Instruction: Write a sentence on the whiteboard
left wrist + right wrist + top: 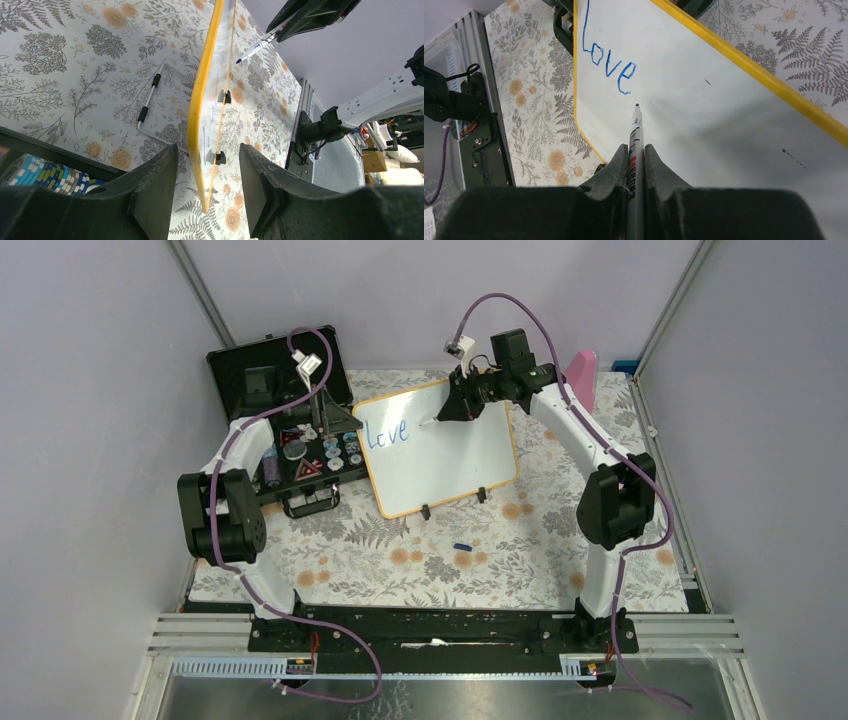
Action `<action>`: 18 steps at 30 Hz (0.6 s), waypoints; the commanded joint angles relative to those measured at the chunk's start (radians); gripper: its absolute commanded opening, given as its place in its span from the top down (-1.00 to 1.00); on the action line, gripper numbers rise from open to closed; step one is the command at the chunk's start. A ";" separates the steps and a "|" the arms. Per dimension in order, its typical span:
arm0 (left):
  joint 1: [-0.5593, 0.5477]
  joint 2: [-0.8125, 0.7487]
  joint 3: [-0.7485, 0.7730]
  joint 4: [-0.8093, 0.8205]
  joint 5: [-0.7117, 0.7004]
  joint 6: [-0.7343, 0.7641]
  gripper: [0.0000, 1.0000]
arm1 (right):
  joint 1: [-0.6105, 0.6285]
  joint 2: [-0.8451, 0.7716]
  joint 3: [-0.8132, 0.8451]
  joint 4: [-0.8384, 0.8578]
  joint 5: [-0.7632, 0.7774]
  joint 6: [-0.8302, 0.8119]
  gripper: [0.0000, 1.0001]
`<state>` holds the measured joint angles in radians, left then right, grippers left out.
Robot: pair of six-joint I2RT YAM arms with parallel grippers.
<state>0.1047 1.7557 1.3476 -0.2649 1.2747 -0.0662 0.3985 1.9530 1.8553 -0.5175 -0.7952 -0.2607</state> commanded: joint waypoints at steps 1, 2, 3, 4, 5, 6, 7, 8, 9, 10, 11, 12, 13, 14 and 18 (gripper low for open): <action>-0.002 -0.034 -0.003 0.014 0.009 0.031 -0.01 | -0.002 -0.025 0.019 0.033 -0.011 0.005 1.00; -0.002 -0.035 -0.002 0.013 0.010 0.032 -0.01 | -0.001 -0.021 0.022 0.034 -0.012 0.005 1.00; -0.002 -0.035 -0.003 0.014 0.010 0.032 -0.01 | -0.001 -0.019 0.021 0.034 -0.010 0.005 1.00; -0.002 -0.033 -0.002 0.014 0.010 0.032 -0.01 | -0.001 -0.017 0.022 0.034 -0.011 0.005 1.00; -0.002 -0.031 0.001 0.014 0.010 0.031 0.00 | -0.001 -0.014 0.023 0.034 -0.013 0.006 1.00; -0.002 -0.029 0.002 0.014 0.012 0.031 0.02 | 0.000 -0.012 0.023 0.036 -0.015 0.009 1.00; -0.003 -0.025 0.007 0.013 0.014 0.031 0.04 | -0.001 -0.009 0.022 0.037 -0.017 0.010 1.00; -0.004 -0.022 0.009 0.014 0.015 0.031 0.05 | 0.000 -0.005 0.023 0.036 -0.019 0.011 1.00; -0.005 -0.018 0.012 0.013 0.015 0.030 0.06 | 0.000 -0.004 0.023 0.037 -0.020 0.011 1.00; -0.006 -0.014 0.016 0.013 0.015 0.028 0.07 | 0.002 -0.001 0.025 0.038 -0.021 0.013 1.00; -0.007 -0.012 0.016 0.013 0.017 0.028 0.07 | 0.003 0.000 0.025 0.041 -0.024 0.017 1.00; -0.009 -0.010 0.017 0.014 0.016 0.028 0.08 | 0.002 0.001 0.024 0.048 -0.026 0.023 1.00; -0.010 -0.009 0.018 0.014 0.015 0.029 0.09 | 0.003 0.001 0.025 0.050 -0.028 0.026 1.00; -0.011 -0.009 0.017 0.015 0.015 0.029 0.11 | 0.005 0.000 0.024 0.050 -0.024 0.025 1.00; -0.014 -0.007 0.020 0.014 0.015 0.028 0.28 | 0.012 0.007 0.023 0.050 -0.010 0.019 1.00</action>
<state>0.0963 1.7557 1.3476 -0.2745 1.2751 -0.0566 0.4000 1.9537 1.8553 -0.5014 -0.7975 -0.2466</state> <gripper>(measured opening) 0.396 0.158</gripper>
